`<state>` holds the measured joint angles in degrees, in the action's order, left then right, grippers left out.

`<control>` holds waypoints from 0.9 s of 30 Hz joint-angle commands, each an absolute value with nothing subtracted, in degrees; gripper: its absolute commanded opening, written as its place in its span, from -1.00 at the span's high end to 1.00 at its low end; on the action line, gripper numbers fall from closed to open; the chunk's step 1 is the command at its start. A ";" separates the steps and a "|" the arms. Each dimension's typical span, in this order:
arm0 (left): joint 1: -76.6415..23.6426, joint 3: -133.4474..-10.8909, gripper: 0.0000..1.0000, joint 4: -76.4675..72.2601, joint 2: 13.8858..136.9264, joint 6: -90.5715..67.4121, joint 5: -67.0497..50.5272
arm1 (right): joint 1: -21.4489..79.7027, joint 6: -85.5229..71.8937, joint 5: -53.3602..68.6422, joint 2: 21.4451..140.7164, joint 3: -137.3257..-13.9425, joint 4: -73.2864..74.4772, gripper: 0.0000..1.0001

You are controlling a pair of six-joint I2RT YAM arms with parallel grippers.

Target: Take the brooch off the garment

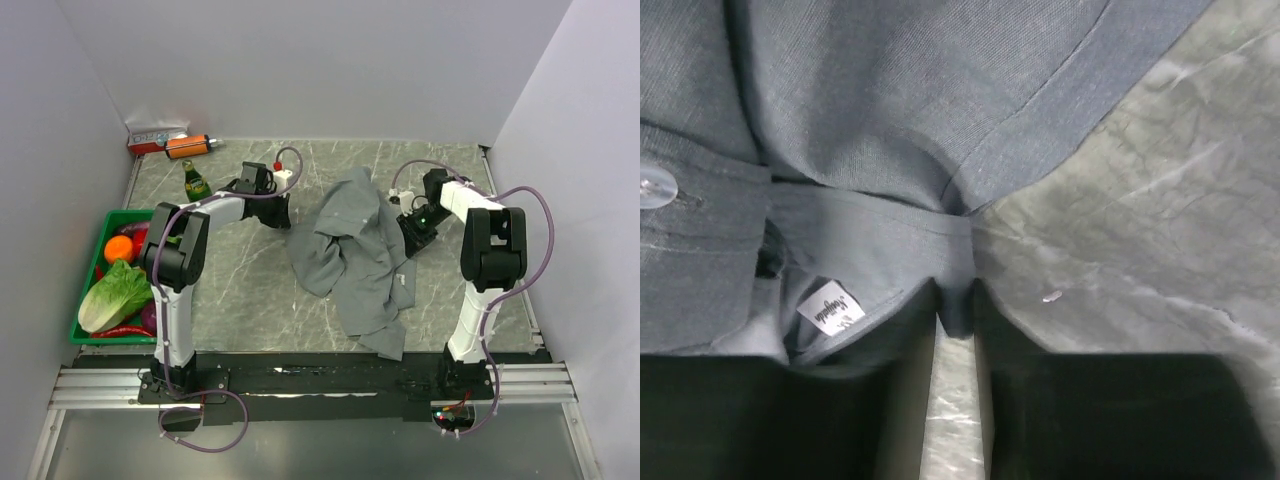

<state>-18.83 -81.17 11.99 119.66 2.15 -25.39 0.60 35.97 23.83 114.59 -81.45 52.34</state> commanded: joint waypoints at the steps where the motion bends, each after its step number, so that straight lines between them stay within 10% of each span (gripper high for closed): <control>1: -18.46 -82.18 0.99 14.05 117.52 4.38 -27.68 | -1.74 34.11 22.25 112.95 -83.41 52.82 0.76; 16: -3.34 -74.29 0.99 47.51 92.38 23.28 -36.38 | -14.59 43.15 18.01 89.75 -63.46 58.17 0.81; 27: -3.69 -72.68 0.99 56.14 92.19 35.32 -28.31 | -15.03 45.54 32.86 91.30 -79.31 57.93 -0.19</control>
